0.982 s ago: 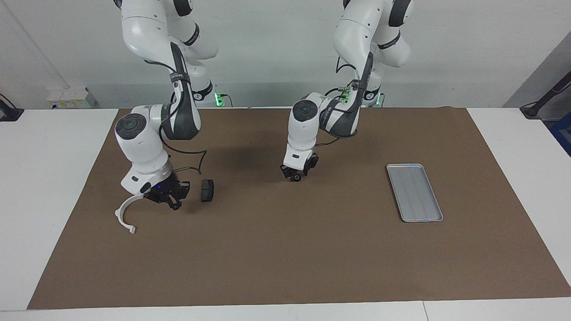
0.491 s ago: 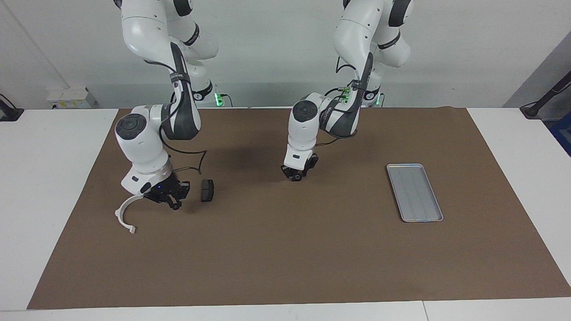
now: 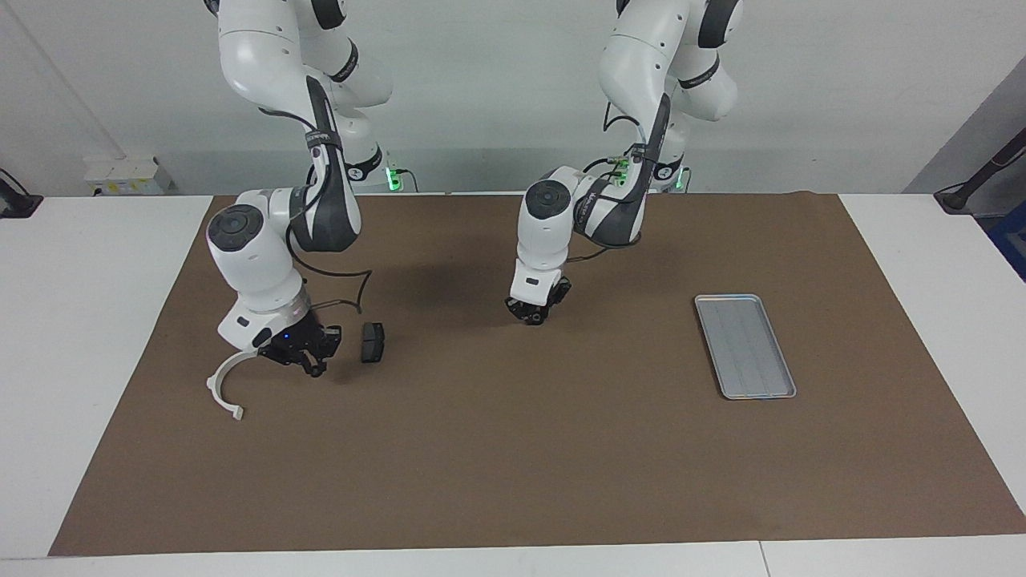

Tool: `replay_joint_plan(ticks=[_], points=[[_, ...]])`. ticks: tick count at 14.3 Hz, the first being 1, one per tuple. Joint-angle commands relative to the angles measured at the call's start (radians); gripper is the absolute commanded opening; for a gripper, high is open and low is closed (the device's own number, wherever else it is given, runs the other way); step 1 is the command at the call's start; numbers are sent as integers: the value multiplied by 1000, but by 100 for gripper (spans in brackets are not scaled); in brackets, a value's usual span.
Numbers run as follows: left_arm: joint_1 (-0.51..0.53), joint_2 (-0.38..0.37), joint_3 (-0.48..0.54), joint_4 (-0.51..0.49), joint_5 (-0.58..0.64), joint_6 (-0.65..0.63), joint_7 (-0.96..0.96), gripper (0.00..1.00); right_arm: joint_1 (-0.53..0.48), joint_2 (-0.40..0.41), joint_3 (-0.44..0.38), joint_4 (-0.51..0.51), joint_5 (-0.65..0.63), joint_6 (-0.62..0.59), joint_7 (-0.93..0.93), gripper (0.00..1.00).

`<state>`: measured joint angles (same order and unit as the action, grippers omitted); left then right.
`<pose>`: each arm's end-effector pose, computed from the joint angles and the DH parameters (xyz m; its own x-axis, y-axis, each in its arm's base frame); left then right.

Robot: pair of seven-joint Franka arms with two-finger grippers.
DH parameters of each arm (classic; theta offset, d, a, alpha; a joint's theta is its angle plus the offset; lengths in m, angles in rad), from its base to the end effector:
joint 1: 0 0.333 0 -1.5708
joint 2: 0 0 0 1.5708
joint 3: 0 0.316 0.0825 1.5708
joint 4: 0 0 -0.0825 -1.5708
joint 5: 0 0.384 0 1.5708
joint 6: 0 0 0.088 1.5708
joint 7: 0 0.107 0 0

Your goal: Pick bearing gear from pile to tray

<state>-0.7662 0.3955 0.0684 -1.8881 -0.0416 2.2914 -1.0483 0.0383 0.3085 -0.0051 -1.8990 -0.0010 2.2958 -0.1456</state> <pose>0.4815 -0.4081 0.2983 0.9314 0.3639 0.0000 0.3639 -0.9314 0.0103 0.6291 0.0210 0.3482 0.9800 0.1787 0.0869 0.1781 -0.9839 0.0151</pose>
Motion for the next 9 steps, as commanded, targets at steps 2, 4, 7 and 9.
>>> replay_joint_plan(ticks=[2,4,7,9], points=[[4,-18,24,65,16,-88,-29,1,-1,-14,2,-9,12,-13,6,3],[41,-70,39,76,17,-141,-18,1,-5,-12,2,0,12,-15,6,3],[126,-159,39,69,19,-219,71,2,15,-23,5,-5,13,-18,47,1],[188,-184,39,64,19,-275,178,2,69,-35,4,-15,15,-44,139,1]])
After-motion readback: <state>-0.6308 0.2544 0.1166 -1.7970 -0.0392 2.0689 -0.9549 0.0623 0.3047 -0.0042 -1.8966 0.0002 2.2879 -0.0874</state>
